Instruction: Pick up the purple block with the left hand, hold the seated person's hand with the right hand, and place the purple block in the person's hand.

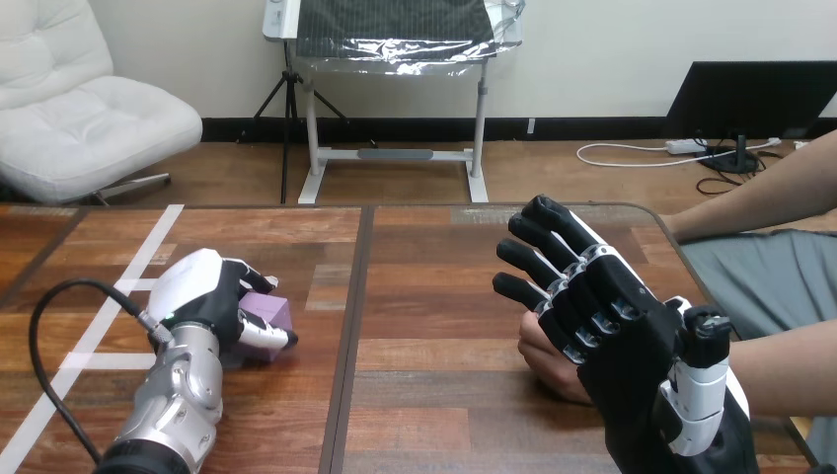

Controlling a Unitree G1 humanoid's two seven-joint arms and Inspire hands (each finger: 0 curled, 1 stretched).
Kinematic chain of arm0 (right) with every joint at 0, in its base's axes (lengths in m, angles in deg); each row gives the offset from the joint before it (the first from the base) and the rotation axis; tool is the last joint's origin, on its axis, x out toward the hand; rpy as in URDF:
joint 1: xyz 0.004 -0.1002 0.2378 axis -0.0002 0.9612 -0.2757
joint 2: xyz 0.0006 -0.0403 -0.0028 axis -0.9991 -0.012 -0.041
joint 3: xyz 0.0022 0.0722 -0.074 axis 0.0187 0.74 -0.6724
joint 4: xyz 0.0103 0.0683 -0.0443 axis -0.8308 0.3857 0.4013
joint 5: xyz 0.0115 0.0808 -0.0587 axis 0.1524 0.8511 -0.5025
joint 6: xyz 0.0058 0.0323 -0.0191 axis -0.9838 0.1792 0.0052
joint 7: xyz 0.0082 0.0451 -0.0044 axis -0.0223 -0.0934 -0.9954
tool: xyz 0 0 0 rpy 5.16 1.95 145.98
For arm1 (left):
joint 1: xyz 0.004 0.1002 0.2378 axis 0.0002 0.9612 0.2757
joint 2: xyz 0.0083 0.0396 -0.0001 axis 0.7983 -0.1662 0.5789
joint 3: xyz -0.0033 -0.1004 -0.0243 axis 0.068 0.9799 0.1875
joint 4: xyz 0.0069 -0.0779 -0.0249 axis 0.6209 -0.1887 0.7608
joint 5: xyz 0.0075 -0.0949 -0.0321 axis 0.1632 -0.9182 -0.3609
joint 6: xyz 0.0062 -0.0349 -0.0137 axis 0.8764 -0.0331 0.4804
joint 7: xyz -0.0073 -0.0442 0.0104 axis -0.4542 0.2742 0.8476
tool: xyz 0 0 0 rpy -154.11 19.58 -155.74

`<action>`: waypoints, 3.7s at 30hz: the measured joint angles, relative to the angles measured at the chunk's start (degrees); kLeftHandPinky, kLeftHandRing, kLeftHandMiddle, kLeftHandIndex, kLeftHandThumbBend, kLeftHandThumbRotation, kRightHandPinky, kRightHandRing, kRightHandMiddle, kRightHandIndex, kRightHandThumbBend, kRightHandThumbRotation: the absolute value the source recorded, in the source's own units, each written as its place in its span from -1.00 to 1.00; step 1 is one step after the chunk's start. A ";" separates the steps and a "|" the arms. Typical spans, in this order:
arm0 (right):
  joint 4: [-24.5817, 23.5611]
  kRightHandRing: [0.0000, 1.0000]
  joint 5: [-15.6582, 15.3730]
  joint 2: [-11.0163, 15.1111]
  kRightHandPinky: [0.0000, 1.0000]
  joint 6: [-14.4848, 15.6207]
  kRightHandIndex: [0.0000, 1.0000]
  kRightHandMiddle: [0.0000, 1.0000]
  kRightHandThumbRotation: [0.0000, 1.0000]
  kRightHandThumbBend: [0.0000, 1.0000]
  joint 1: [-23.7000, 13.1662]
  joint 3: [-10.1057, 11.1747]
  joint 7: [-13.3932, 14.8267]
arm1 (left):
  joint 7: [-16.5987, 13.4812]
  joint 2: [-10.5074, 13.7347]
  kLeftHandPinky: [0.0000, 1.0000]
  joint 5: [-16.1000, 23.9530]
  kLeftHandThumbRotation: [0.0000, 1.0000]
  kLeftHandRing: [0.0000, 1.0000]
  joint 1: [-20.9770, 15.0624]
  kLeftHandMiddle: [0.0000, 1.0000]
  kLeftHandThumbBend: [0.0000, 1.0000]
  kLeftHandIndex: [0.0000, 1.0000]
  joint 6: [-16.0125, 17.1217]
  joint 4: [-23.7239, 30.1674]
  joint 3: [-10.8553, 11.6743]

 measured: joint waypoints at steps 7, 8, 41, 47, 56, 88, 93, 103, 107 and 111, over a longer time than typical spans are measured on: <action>0.00 0.83 0.11 -0.01 0.76 0.00 0.82 0.84 0.83 0.88 0.00 0.00 0.11 | -1.98 -0.21 -0.34 -1.58 -1.00 -0.20 0.00 -0.07 0.35 0.01 1.44 -0.17 0.67; -0.01 0.84 0.08 -0.02 0.76 0.00 0.82 0.84 0.83 0.88 0.00 0.00 0.14 | -2.09 -0.22 -0.32 -1.63 -1.00 -0.19 0.00 -0.06 0.35 0.00 1.59 -0.17 0.73; 0.74 0.85 -2.31 -0.01 0.76 -0.01 0.85 0.86 0.84 0.87 -0.74 1.48 1.73 | 1.12 0.25 -0.14 -3.64 -1.00 -0.04 0.52 0.03 0.43 -0.05 2.22 8.72 2.24; 1.33 0.85 -2.32 0.00 0.76 -0.02 0.85 0.86 0.83 0.87 -1.18 2.01 1.73 | 1.14 0.38 -0.14 -3.57 -1.00 -0.04 0.53 0.03 0.43 -0.05 2.22 9.98 2.24; 2.08 0.84 -2.33 -0.01 0.74 -0.04 0.84 0.85 0.82 0.86 -1.83 2.21 1.73 | 1.48 0.40 -0.14 -3.58 -1.00 -0.05 0.84 0.03 0.41 -0.05 2.01 11.73 2.24; 7.20 0.83 -5.07 0.94 0.75 -1.84 0.84 0.84 0.71 0.74 -7.30 8.01 2.07 | 3.23 0.44 -0.15 -3.80 -1.00 -0.09 5.75 -0.02 0.39 -0.04 0.28 21.54 4.06; 8.05 0.82 -6.46 1.28 0.74 -2.46 0.83 0.83 0.75 0.81 -8.05 8.42 2.42 | 3.31 0.49 -0.14 -3.76 -1.00 -0.09 6.21 -0.01 0.39 -0.04 0.20 23.17 4.31; 10.82 0.86 -13.70 3.39 0.79 -5.04 0.83 0.86 0.77 0.92 -9.68 8.97 4.04 | 3.99 0.53 -0.12 -3.77 -1.00 -0.07 6.86 0.00 0.37 -0.04 -0.29 26.25 4.75; 12.91 0.86 -16.97 4.95 0.79 -5.99 0.83 0.86 0.74 0.96 -11.00 9.20 4.63 | 4.52 0.58 -0.12 -3.78 -1.00 -0.06 7.21 0.00 0.37 -0.04 -0.85 27.77 4.99; 15.80 0.86 -19.68 6.93 0.78 -7.07 0.85 0.88 0.68 0.99 -12.85 9.86 4.76 | 4.98 0.58 -0.11 -3.83 -1.00 -0.06 7.79 0.01 0.36 -0.04 -1.32 29.67 5.32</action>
